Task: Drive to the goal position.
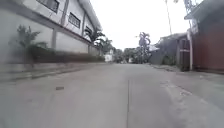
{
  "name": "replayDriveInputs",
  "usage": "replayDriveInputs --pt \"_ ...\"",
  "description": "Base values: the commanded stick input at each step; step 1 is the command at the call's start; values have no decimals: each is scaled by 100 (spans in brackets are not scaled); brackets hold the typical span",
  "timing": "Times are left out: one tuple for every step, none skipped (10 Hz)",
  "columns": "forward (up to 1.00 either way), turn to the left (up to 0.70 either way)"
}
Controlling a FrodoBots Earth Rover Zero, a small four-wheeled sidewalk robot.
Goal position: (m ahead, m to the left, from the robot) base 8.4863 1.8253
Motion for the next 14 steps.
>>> replayDriveInputs --pt "100 0" --pt "100 0" --pt "100 0" --pt "100 0" --pt "100 0" --pt "100 0" --pt "100 0" --pt "100 0" --pt "100 0" --pt "100 0" --pt "100 0" --pt "100 0" --pt "100 0" --pt "100 -7"
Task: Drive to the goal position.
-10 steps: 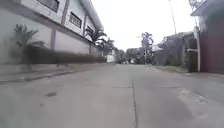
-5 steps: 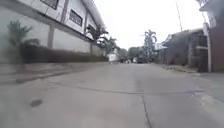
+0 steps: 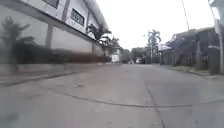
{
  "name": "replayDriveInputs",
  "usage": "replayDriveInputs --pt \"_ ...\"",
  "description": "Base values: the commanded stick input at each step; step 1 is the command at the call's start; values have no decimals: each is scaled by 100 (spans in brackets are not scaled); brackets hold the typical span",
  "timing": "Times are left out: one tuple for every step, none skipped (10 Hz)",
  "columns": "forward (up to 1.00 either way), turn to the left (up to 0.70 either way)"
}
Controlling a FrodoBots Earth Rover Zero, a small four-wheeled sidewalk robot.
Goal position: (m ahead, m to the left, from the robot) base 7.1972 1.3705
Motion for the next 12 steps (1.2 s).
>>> replayDriveInputs --pt "100 -32" --pt "100 -37" --pt "100 -24" --pt "100 -4" --pt "100 -2" --pt "100 0" --pt "100 0" --pt "100 0" --pt "100 0" --pt "100 0" --pt "100 0" --pt "100 0"
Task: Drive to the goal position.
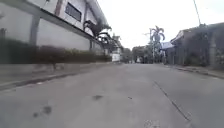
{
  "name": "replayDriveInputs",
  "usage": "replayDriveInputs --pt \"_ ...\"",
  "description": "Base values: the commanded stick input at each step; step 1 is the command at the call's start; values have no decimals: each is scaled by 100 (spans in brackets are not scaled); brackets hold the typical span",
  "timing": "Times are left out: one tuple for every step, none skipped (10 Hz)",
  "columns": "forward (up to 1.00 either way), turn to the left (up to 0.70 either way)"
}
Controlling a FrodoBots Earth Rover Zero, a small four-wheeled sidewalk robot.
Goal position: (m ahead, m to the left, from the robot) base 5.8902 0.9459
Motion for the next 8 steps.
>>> replayDriveInputs --pt "100 0" --pt "100 -1" --pt "100 -1" --pt "100 0" --pt "100 0" --pt "100 0" --pt "100 0" --pt "100 0"
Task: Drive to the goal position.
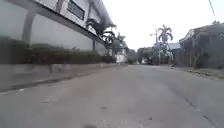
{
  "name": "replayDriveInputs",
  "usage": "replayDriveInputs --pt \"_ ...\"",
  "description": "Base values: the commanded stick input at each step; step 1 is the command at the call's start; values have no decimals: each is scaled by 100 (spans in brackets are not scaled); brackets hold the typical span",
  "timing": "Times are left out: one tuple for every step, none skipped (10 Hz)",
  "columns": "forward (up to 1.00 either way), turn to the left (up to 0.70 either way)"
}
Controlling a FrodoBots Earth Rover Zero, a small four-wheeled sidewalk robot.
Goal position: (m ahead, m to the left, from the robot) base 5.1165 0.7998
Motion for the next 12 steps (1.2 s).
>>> replayDriveInputs --pt "100 0" --pt "100 0" --pt "100 0" --pt "100 0" --pt "100 0" --pt "100 -8" --pt "100 -25" --pt "100 -38" --pt "100 -40" --pt "100 -40" --pt "100 -40" --pt "100 -38"
